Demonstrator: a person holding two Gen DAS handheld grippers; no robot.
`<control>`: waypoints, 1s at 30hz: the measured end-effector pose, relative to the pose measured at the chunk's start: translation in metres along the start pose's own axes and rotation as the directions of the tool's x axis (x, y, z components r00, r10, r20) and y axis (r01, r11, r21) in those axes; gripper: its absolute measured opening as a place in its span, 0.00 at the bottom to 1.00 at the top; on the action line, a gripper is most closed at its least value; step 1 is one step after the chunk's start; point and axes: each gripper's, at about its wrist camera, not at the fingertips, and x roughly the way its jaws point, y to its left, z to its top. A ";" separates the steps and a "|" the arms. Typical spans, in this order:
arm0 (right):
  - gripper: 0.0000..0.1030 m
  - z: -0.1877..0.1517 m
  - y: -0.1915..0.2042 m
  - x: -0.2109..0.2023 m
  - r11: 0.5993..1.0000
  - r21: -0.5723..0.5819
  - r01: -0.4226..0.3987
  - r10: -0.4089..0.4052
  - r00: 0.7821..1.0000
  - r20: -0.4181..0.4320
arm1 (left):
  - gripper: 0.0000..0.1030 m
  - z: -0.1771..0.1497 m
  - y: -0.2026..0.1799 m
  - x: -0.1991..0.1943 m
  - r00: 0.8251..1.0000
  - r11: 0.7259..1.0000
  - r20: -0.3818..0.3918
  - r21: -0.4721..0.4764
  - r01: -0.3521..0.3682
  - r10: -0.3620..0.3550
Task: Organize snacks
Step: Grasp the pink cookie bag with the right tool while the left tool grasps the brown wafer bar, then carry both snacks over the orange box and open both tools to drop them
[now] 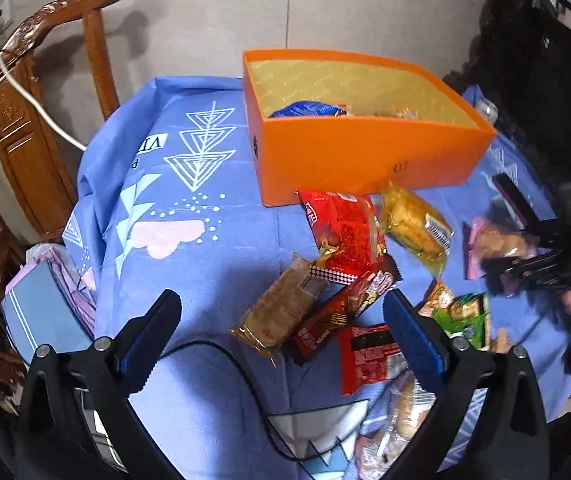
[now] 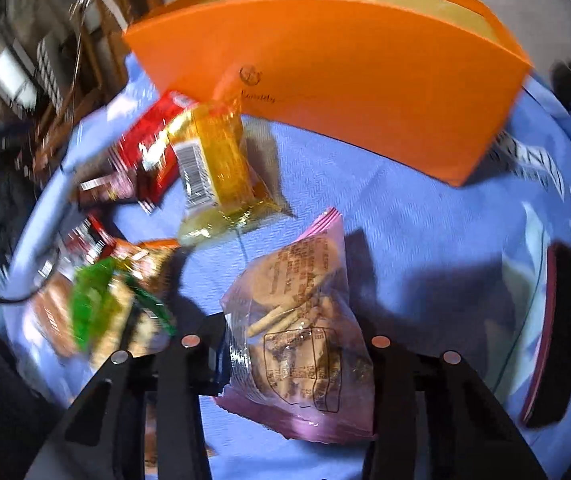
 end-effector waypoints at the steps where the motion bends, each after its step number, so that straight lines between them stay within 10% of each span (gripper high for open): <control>1: 0.41 -0.002 0.000 -0.004 1.000 0.024 -0.003 0.003 1.000 0.013 | 0.96 0.000 0.000 0.006 1.000 1.000 0.001 0.014 0.001 -0.001; 20: 0.41 -0.008 0.042 -0.052 0.965 0.242 -0.100 0.062 0.985 0.160 | 0.95 -0.007 0.016 0.119 0.990 0.972 -0.123 0.212 0.099 -0.074; 30: 0.41 -0.007 0.048 -0.050 0.962 0.253 -0.103 0.061 0.984 0.165 | 0.41 -0.015 0.004 0.111 0.987 0.949 -0.109 0.278 0.146 -0.120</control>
